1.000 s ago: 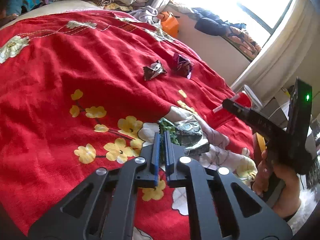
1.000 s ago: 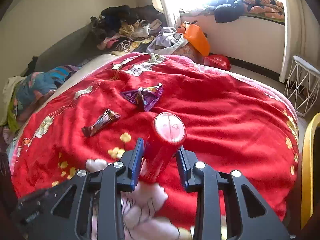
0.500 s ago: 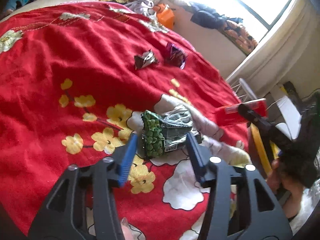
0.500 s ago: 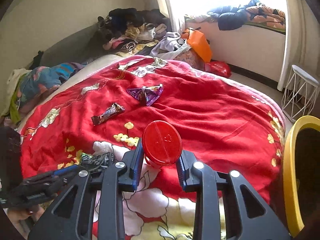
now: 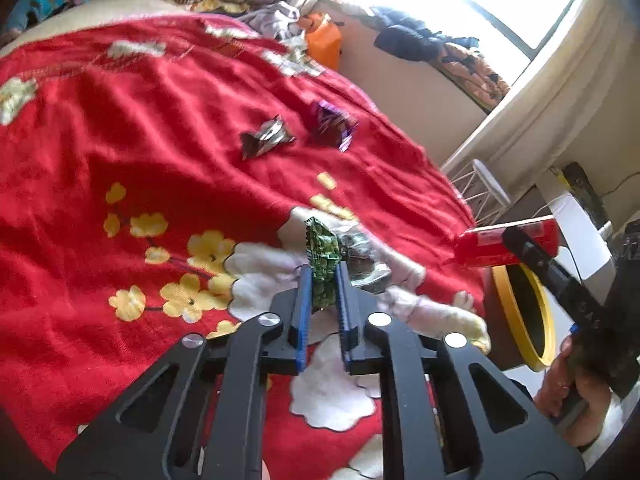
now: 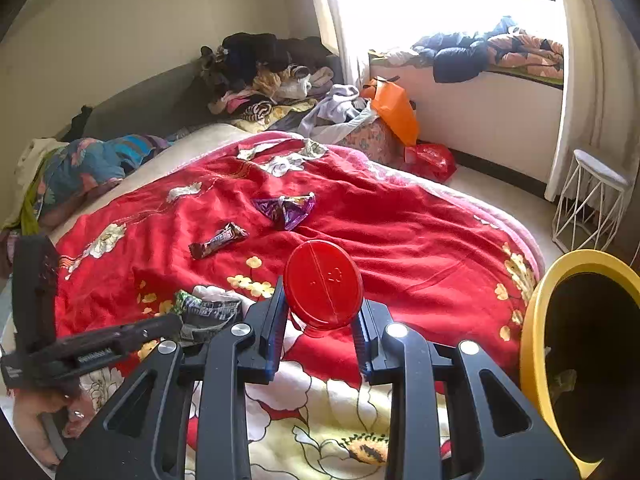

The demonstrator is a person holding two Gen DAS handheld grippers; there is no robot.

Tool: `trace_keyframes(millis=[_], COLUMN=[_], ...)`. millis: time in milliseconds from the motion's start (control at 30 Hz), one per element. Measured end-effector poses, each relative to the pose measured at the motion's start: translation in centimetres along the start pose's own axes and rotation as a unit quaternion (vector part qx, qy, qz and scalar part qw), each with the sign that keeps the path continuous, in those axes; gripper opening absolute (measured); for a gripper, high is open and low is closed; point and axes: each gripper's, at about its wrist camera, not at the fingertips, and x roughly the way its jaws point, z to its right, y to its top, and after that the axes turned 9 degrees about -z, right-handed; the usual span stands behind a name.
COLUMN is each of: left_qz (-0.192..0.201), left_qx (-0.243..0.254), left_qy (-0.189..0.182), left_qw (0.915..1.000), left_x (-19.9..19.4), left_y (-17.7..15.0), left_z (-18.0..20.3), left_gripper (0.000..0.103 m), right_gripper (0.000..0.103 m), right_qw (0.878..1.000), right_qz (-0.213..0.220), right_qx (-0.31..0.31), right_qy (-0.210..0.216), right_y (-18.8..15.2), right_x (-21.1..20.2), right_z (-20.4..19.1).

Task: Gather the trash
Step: 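Grasp the green snack bag with the left gripper while the right gripper grasps the red tube, then carry the snack bag and red tube in both grippers over the yellow bin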

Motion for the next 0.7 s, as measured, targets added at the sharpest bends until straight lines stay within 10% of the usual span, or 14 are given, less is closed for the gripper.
trace_keyframes(millis=[700], left_qz=[0.058], left_qx=[0.092], left_qy=[0.006], left_qw=[0.994], left_x=[-4.4], left_y=[0.3], left_z=[7.3], left_gripper=[0.001], right_gripper=[0.028], right_qw=[0.998], right_qz=[0.049], right_qx=[0.043], right_qy=[-0.01], right_y=[0.2], right_x=[-5.0], right_z=[4.0])
